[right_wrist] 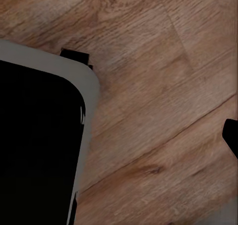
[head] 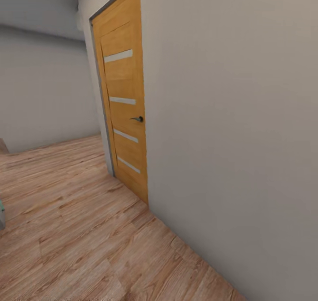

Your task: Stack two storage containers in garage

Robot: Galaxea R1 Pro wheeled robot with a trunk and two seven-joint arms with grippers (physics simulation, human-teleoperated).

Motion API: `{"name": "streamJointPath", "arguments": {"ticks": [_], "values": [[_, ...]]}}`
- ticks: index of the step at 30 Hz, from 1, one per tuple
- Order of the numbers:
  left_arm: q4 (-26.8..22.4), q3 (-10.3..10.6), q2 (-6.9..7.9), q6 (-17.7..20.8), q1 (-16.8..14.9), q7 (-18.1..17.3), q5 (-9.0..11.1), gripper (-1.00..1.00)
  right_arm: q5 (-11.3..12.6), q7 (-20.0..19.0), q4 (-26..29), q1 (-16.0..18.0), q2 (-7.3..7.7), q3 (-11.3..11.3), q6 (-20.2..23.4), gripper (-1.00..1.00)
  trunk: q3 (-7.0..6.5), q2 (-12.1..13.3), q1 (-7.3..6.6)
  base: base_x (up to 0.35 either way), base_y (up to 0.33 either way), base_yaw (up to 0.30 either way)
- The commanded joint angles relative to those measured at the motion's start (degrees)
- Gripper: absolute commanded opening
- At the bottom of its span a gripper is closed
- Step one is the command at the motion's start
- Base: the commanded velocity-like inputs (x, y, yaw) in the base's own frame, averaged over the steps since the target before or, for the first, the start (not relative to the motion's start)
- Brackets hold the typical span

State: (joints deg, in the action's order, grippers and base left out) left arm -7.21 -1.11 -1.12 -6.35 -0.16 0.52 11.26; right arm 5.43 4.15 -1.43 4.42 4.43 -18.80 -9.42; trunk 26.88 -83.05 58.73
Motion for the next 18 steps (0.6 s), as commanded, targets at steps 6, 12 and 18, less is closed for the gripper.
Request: {"name": "streamJointPath", "arguments": {"ticks": [6, 12, 18], "values": [[0.13, -0.04, -0.25, 0.26, -0.02, 0.10, 0.99, 1.00, 1.12, 0.15, -0.15, 0.06, -0.29, -0.39, -0.53, 1.00, 0.05, -0.03, 0.00, 0.000, 0.000, 0.300], [0.42, -0.12, -0.20, 0.35, -0.02, 0.21, 1.21, 1.00, 6.48, 0.08, -0.15, 0.06, -0.30, -0.70, -0.81, 1.00, 0.04, -0.03, 0.00, 0.000, 0.000, 0.300], [0.49, -0.12, -0.20, 0.35, -0.02, 0.25, 1.38, 1.00, 6.55, 0.07, -0.12, 0.06, -0.30, -0.79, -0.78, 1.00, -0.06, -0.03, 0.00, 0.043, 0.000, 0.299]]}}
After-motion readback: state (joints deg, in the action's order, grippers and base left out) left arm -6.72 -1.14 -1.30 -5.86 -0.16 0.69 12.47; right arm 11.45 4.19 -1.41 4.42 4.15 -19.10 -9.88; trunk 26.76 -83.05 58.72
